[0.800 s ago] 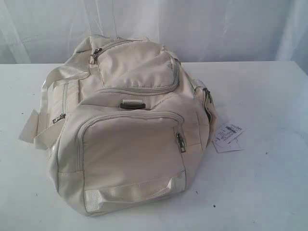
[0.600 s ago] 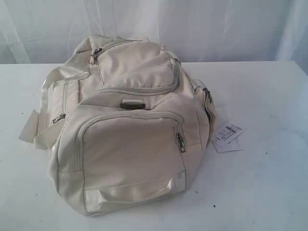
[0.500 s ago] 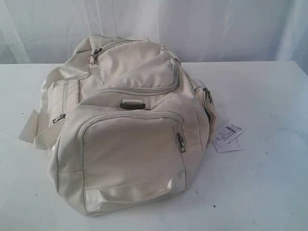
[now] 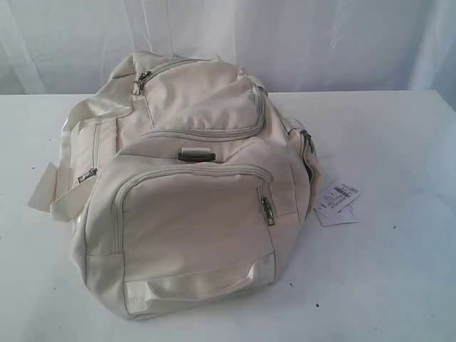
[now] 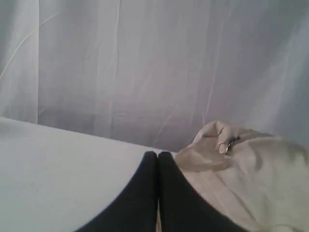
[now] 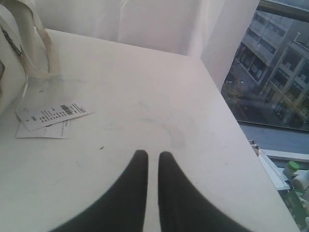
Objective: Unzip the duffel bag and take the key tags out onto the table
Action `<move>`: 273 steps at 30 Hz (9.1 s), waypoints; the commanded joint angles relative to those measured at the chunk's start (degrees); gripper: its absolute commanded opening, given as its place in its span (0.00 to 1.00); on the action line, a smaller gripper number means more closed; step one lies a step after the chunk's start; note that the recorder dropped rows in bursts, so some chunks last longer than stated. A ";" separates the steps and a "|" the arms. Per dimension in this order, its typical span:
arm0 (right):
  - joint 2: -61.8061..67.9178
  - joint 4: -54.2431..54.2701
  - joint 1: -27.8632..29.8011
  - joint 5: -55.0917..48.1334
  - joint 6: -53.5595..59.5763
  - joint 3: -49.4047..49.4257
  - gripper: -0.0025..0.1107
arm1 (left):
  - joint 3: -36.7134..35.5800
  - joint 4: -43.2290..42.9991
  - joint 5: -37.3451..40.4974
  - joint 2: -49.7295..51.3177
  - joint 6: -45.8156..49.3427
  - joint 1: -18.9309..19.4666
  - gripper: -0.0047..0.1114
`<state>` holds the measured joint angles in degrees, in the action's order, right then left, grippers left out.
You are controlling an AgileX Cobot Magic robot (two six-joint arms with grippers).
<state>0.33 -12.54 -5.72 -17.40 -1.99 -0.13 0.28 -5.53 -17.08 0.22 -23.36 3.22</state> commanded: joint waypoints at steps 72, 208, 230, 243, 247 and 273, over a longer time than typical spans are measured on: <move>14.85 -59.69 -3.06 47.09 -91.11 0.13 0.56 | 97.84 -62.68 -8.02 130.55 -43.74 -8.64 0.66; 106.11 -57.28 -45.13 61.21 -82.87 -66.65 0.42 | 18.15 -94.42 -52.89 54.04 -94.82 9.33 0.04; 109.53 -57.67 -48.92 60.34 -84.70 -66.65 0.37 | 18.15 -94.42 -52.89 54.04 -94.82 9.33 0.04; 108.50 -53.20 -49.63 60.28 -78.67 -66.65 0.08 | 18.15 -94.42 -52.89 54.04 -92.65 9.33 0.04; 107.17 -53.35 -49.63 59.36 -77.13 -66.65 0.04 | 18.15 -94.42 -52.89 54.04 -92.35 9.33 0.04; 104.10 -52.78 -49.52 38.03 -65.36 -66.65 0.02 | 18.15 -94.42 -52.89 54.04 -92.12 9.33 0.04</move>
<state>104.98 -66.09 -55.36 23.70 -70.84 -66.69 17.90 -103.03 -66.39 55.12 -115.77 12.76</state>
